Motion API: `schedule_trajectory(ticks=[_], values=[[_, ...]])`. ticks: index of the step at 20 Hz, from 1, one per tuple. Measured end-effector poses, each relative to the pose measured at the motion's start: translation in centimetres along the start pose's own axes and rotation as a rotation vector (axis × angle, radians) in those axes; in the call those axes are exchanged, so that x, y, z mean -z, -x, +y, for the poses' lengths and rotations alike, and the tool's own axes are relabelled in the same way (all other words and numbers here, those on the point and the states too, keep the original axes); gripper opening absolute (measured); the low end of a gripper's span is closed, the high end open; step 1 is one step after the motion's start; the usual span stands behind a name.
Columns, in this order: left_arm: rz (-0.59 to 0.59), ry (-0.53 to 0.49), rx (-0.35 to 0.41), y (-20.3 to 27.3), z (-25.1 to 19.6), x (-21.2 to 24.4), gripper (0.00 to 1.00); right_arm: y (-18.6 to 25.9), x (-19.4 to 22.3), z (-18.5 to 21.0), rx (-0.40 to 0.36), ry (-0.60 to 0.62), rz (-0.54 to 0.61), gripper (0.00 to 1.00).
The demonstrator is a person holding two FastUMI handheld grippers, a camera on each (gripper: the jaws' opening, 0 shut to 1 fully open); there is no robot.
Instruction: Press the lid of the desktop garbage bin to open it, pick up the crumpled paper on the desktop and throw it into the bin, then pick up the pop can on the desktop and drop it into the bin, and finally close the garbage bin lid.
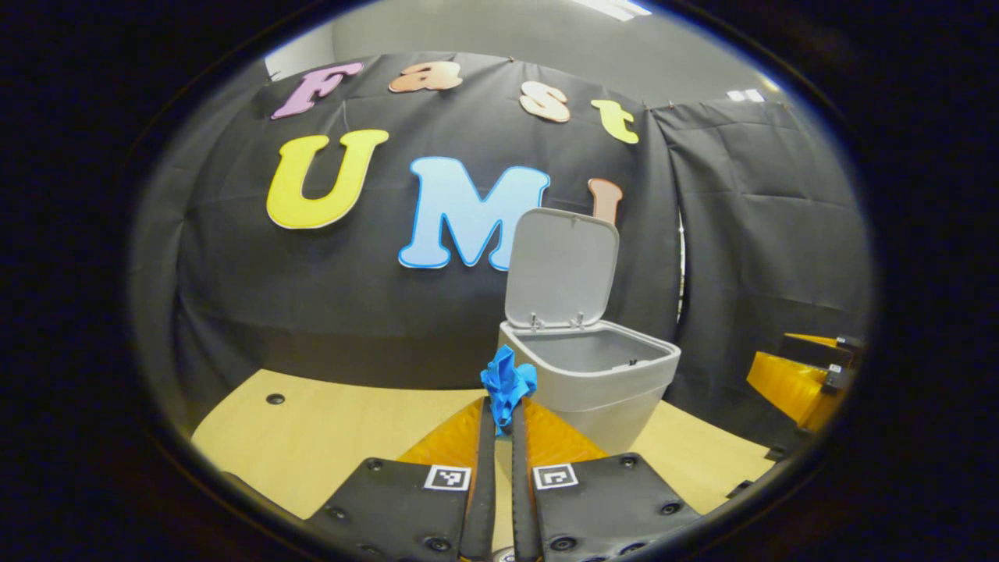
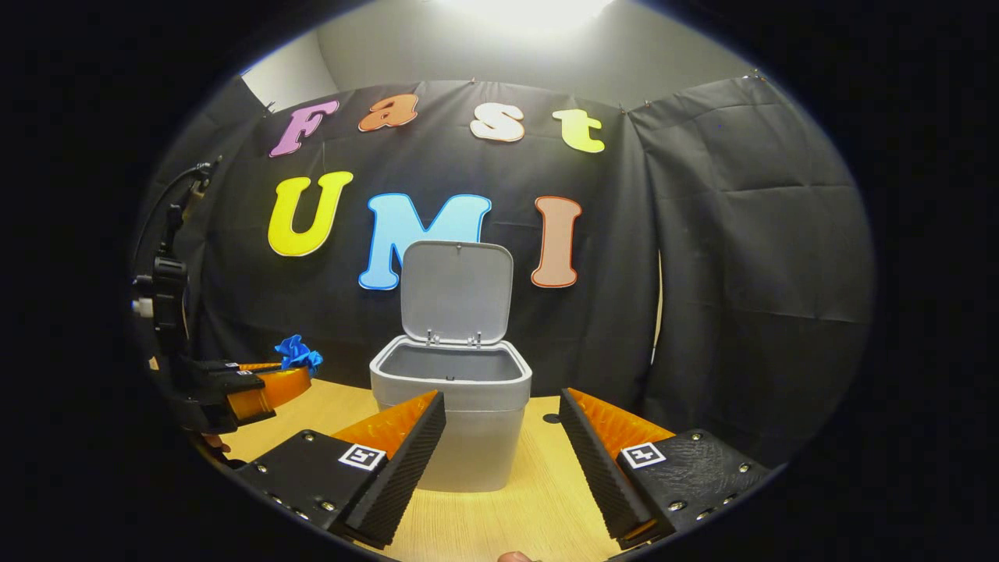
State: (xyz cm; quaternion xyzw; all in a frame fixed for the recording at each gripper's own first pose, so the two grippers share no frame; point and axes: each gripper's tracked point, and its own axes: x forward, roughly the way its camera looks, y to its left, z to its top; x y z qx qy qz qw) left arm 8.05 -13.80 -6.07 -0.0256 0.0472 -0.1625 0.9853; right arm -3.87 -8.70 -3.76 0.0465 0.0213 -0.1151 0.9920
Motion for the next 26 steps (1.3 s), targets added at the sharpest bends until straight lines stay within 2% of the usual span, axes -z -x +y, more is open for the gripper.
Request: schedule_trajectory(ticks=[6, 15, 16, 17, 20, 23, 25, 26], values=[[-0.020, -0.031, -0.008, -3.8, -2.3, -1.6, 0.15, 0.2, 0.3, -0.9, 0.028, 0.001, 0.009, 0.94], [-0.016, -0.065, 0.061, -9.0, -6.1, -2.1, 0.16, 0.3, 1.9, -2.5, 0.084, -0.003, 0.052, 0.94], [-0.010, -0.073, 0.066, -9.5, -6.3, -1.9, 0.22, 0.6, 1.9, -2.7, 0.086, -0.004, 0.053, 0.94], [-0.007, -0.076, 0.069, -9.8, -6.6, -1.7, 0.21, 0.6, 1.9, -2.8, 0.087, -0.001, 0.056, 0.94], [0.005, -0.078, 0.074, -10.5, -6.9, -1.4, 0.28, 0.5, 1.9, -3.3, 0.093, 0.000, 0.060, 0.94], [0.023, -0.083, 0.073, -10.7, -6.9, -0.9, 0.29, 0.5, 1.8, -3.5, 0.088, -0.003, 0.055, 0.94], [0.020, -0.093, 0.078, -10.9, -7.0, -1.1, 0.35, 0.6, 1.8, -3.5, 0.085, 0.006, 0.055, 0.94], [0.023, -0.094, 0.079, -11.2, -7.2, -1.0, 0.42, 0.6, 1.9, -3.4, 0.080, 0.008, 0.056, 0.94]])
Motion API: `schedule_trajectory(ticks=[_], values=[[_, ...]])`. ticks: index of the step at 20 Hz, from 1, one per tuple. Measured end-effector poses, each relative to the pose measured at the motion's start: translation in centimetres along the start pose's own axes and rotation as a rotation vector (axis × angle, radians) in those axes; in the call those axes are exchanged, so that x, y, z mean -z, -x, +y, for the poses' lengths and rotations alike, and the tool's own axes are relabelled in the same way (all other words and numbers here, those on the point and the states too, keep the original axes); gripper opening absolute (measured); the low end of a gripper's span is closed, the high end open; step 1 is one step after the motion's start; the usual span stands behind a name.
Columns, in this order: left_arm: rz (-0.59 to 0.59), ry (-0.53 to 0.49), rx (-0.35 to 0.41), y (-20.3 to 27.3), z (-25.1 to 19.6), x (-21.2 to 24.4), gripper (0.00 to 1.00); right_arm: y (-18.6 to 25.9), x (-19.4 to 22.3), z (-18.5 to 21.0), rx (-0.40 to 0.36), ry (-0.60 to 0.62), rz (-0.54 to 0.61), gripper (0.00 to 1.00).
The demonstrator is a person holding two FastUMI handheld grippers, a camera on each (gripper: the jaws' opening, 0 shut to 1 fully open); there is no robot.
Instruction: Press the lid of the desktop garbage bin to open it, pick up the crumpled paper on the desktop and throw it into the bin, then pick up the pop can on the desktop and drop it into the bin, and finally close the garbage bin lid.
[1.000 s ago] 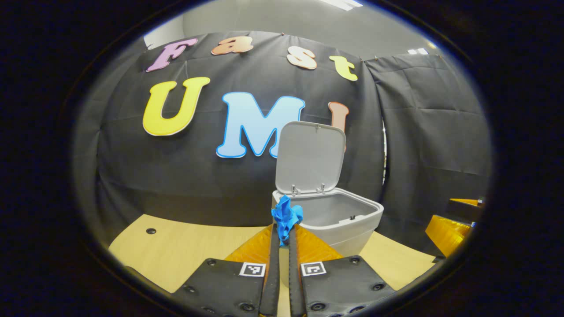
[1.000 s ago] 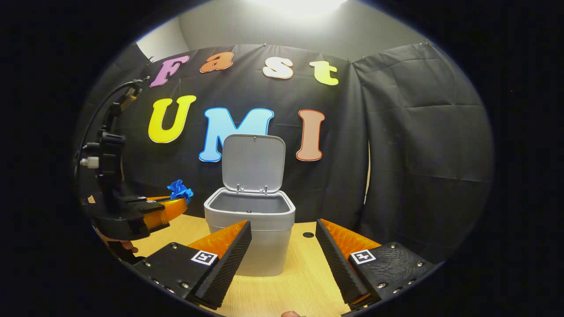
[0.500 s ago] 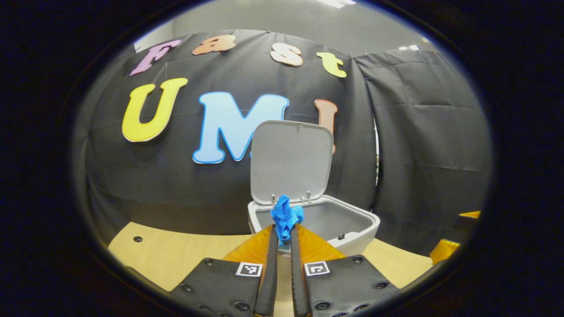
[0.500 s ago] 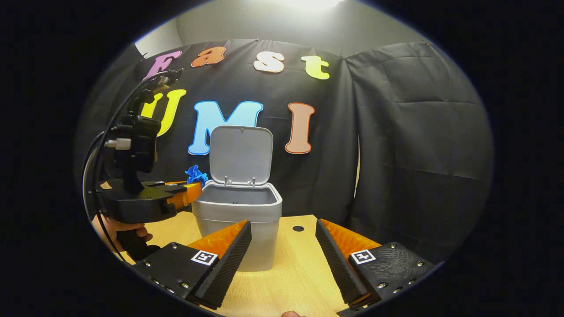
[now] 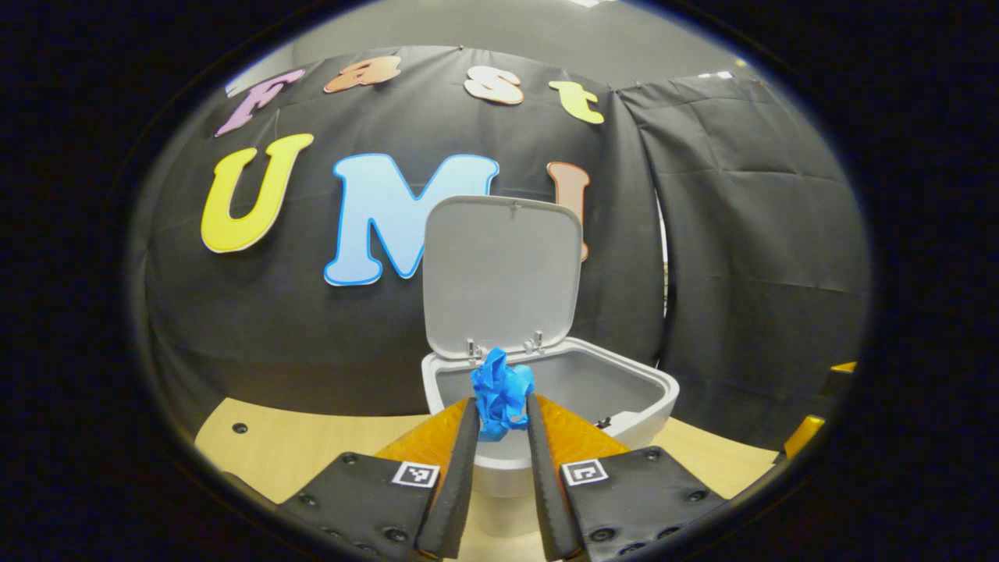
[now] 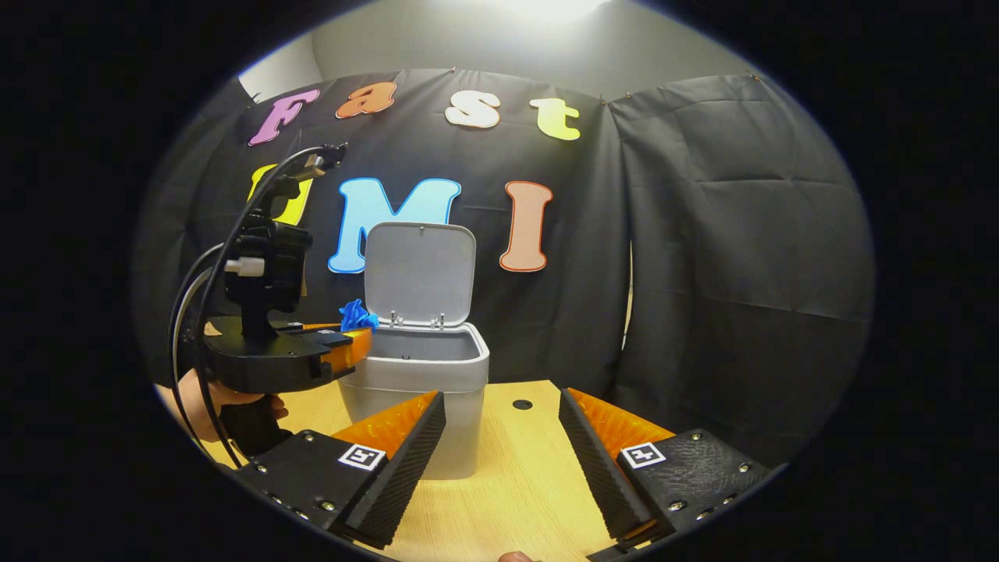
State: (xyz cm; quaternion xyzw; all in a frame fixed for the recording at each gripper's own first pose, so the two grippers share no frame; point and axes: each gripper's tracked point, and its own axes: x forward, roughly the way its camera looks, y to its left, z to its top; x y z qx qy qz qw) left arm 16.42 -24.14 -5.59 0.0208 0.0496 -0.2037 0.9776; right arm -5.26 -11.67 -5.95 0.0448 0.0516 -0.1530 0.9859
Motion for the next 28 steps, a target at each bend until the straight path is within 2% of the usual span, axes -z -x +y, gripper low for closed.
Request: schedule_trajectory(ticks=[3, 4, 6, 8, 11, 15, 21, 28], values=[[-0.001, 0.017, 0.021, 0.1, -0.5, -0.1, 0.49, 0.2, -0.2, 0.2, -0.009, 0.004, -0.004, 0.94], [-0.004, 0.020, 0.027, 0.2, -0.7, -0.2, 0.61, 0.2, -0.3, 0.2, -0.010, 0.005, -0.008, 0.94], [-0.005, 0.025, 0.034, 0.6, -0.8, -0.2, 0.71, 0.3, -0.4, 0.3, -0.015, 0.009, -0.011, 0.94], [-0.010, 0.038, 0.038, 1.0, -0.8, -0.5, 0.76, 0.3, -0.5, 0.4, -0.021, 0.012, -0.014, 0.94], [-0.028, 0.029, 0.018, 2.2, 0.0, -1.3, 0.92, 0.4, -0.7, 0.8, -0.033, 0.011, -0.018, 0.94], [-0.070, 0.020, -0.019, 4.6, 1.5, -2.5, 0.92, 0.5, -1.2, 1.8, -0.061, 0.021, -0.038, 0.94], [-0.136, 0.061, -0.068, 8.6, 4.5, -3.7, 0.96, 0.4, -1.6, 4.6, -0.144, 0.025, -0.049, 0.94], [-0.161, 0.023, -0.160, 12.9, 8.5, -3.9, 0.95, 0.6, -0.7, 9.5, -0.271, 0.037, -0.022, 0.94]])
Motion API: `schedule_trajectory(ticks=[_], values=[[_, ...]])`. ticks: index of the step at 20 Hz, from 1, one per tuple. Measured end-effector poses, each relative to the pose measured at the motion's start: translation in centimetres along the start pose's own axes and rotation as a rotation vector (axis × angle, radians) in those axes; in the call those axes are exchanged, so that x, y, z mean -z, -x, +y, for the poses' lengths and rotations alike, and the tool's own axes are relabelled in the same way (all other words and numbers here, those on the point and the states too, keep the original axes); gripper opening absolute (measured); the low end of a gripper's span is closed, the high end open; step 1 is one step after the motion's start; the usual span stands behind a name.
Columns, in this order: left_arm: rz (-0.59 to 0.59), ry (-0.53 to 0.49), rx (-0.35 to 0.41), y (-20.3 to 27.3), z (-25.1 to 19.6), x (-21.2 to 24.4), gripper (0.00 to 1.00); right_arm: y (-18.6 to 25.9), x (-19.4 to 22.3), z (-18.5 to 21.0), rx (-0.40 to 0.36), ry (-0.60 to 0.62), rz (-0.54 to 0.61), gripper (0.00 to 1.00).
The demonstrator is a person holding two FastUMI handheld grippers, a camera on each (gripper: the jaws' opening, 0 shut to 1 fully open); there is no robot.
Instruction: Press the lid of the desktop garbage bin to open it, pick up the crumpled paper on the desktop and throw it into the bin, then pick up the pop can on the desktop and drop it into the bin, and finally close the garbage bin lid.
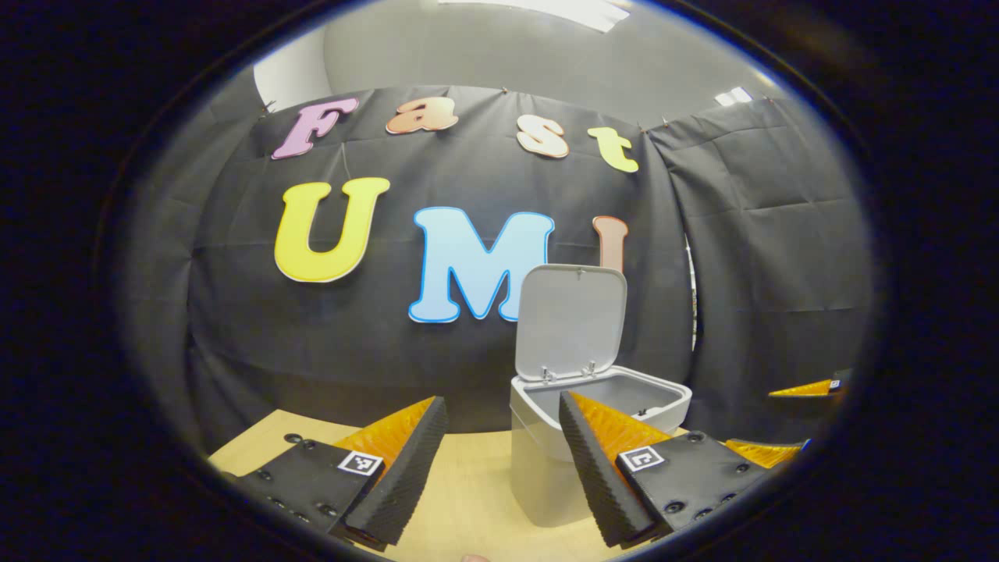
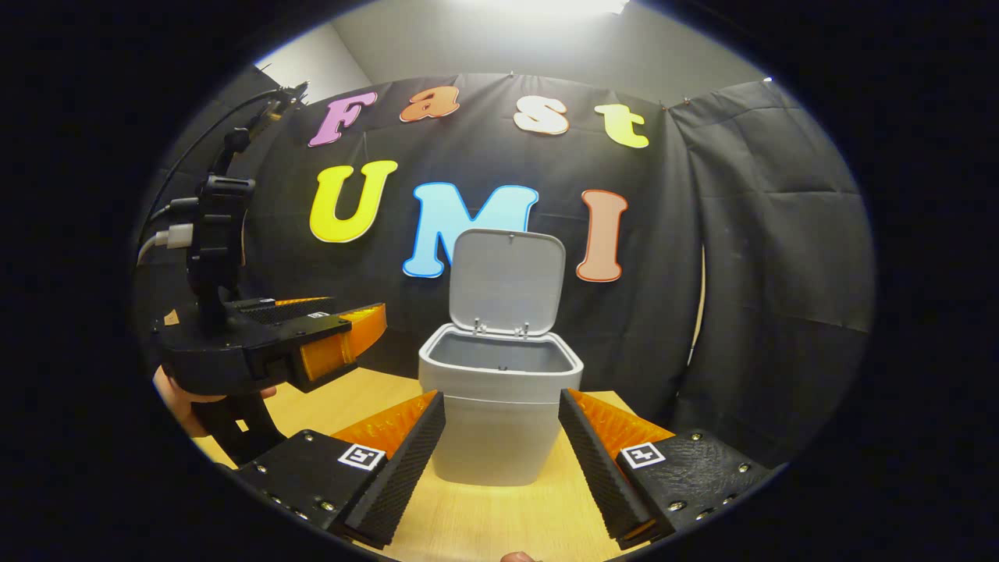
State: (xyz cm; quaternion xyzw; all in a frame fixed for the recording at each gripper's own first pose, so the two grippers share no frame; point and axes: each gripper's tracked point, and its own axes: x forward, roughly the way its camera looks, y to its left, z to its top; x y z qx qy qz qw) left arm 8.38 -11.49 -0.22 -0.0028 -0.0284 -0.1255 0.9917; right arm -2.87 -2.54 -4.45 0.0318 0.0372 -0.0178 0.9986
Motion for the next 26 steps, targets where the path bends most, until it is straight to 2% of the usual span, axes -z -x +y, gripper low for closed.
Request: schedule_trajectory(ticks=[9, 17, 21, 26], values=[[0.053, 0.007, -0.093, 4.8, 4.7, 1.6, 0.94, -0.6, 2.2, 5.3, -0.161, -0.019, 0.082, 0.94], [0.070, 0.027, -0.154, 7.6, 7.1, 2.0, 0.96, -0.5, 4.3, 8.1, -0.250, -0.010, 0.167, 0.94], [0.076, 0.061, -0.155, 8.2, 7.4, 2.9, 0.96, -0.4, 5.1, 9.3, -0.285, -0.022, 0.198, 0.94], [0.055, 0.028, -0.173, 8.4, 7.9, 2.1, 0.96, -0.3, 6.2, 10.7, -0.326, -0.013, 0.239, 0.94]])
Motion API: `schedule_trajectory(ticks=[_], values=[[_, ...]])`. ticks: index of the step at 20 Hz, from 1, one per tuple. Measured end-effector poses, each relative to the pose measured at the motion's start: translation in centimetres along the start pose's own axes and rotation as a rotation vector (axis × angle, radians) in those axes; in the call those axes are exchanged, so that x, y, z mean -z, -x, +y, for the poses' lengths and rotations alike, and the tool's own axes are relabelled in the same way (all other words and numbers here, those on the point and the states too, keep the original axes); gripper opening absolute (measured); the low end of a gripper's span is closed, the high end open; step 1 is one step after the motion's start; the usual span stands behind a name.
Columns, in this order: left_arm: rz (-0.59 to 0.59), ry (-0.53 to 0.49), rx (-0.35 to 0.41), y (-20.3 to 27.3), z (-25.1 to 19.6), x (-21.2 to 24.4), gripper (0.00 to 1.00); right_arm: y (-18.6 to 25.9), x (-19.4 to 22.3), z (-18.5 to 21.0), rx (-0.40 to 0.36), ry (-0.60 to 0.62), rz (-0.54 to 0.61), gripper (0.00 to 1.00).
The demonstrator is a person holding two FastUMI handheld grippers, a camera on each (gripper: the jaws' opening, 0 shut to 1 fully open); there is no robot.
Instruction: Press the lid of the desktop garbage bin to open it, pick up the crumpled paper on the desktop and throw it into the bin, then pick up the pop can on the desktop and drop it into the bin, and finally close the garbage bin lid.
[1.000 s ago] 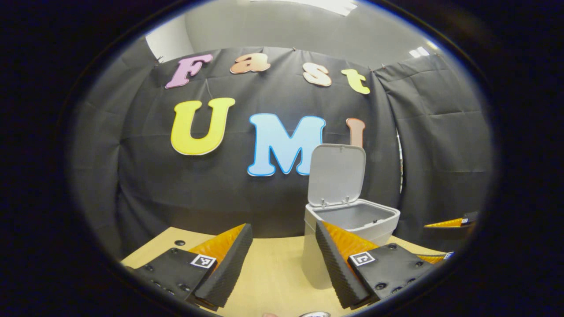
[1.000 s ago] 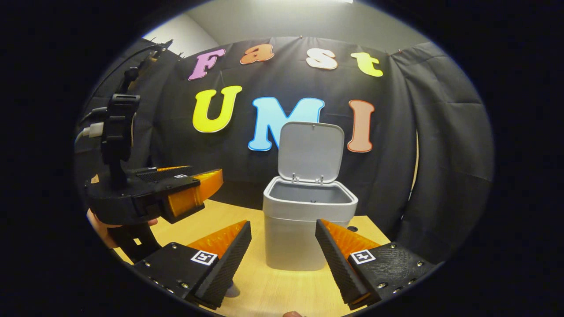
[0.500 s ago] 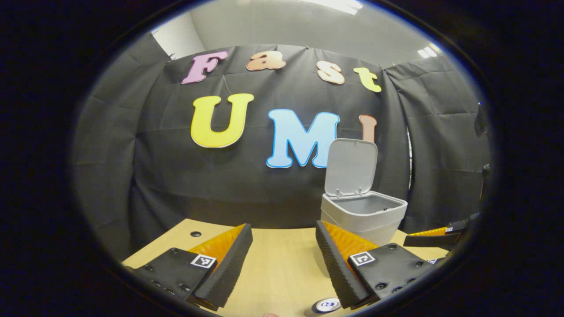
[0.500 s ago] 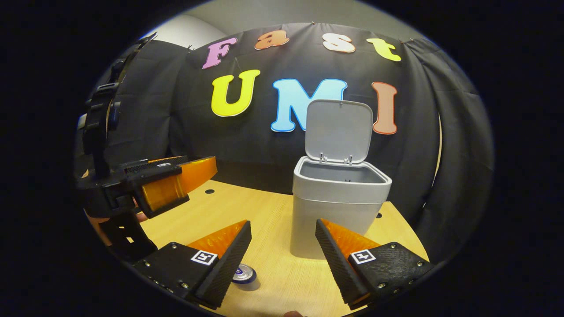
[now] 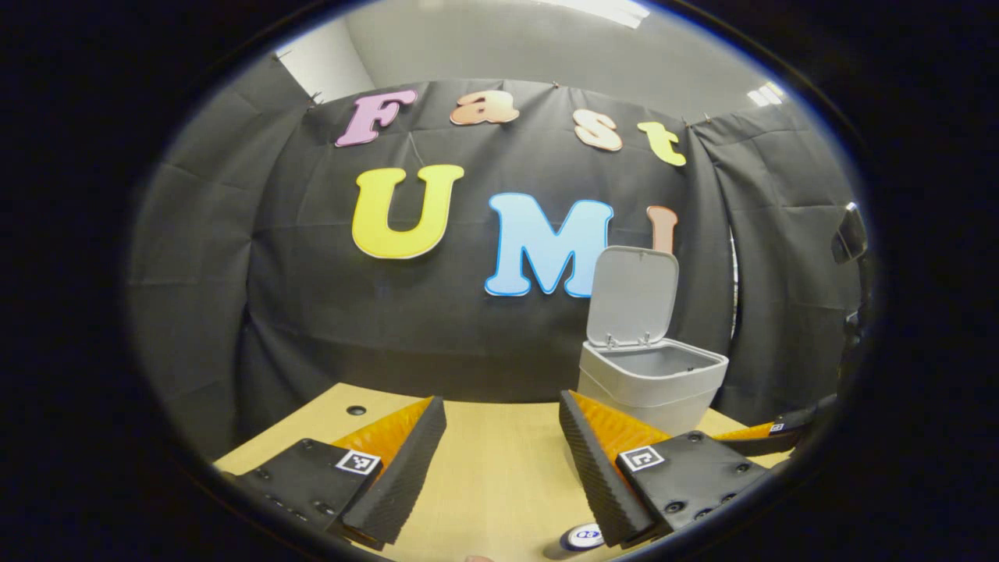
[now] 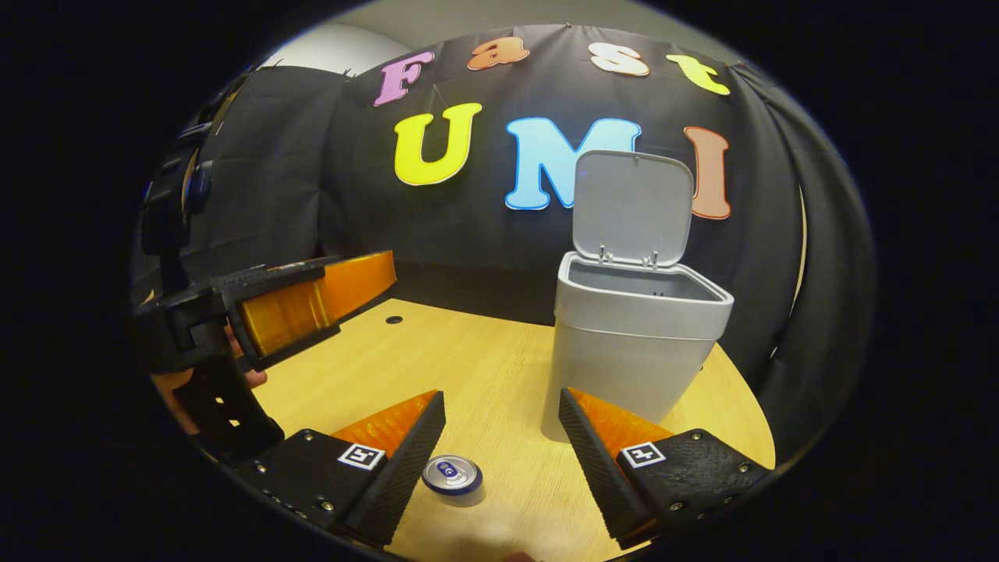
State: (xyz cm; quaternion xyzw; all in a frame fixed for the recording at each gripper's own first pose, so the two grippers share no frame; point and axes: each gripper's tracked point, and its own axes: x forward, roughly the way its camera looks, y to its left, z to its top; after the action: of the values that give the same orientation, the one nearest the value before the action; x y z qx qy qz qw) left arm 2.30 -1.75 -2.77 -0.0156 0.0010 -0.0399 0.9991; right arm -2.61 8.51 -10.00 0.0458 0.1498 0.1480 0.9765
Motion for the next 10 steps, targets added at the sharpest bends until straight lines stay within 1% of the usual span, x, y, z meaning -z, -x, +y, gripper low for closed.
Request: schedule_trajectory(ticks=[6, 9, 10], values=[[0.020, -0.001, -0.020, 0.5, 0.9, 0.6, 0.96, -1.7, 3.0, 2.5, -0.087, -0.008, 0.120, 0.95], [0.024, -0.005, -0.041, 0.8, 1.9, 0.6, 0.96, -2.6, 5.7, 3.5, -0.130, -0.013, 0.221, 0.95], [0.023, -0.008, -0.048, 0.9, 2.2, 0.6, 0.96, -2.9, 6.6, 3.5, -0.130, -0.011, 0.254, 0.94]])
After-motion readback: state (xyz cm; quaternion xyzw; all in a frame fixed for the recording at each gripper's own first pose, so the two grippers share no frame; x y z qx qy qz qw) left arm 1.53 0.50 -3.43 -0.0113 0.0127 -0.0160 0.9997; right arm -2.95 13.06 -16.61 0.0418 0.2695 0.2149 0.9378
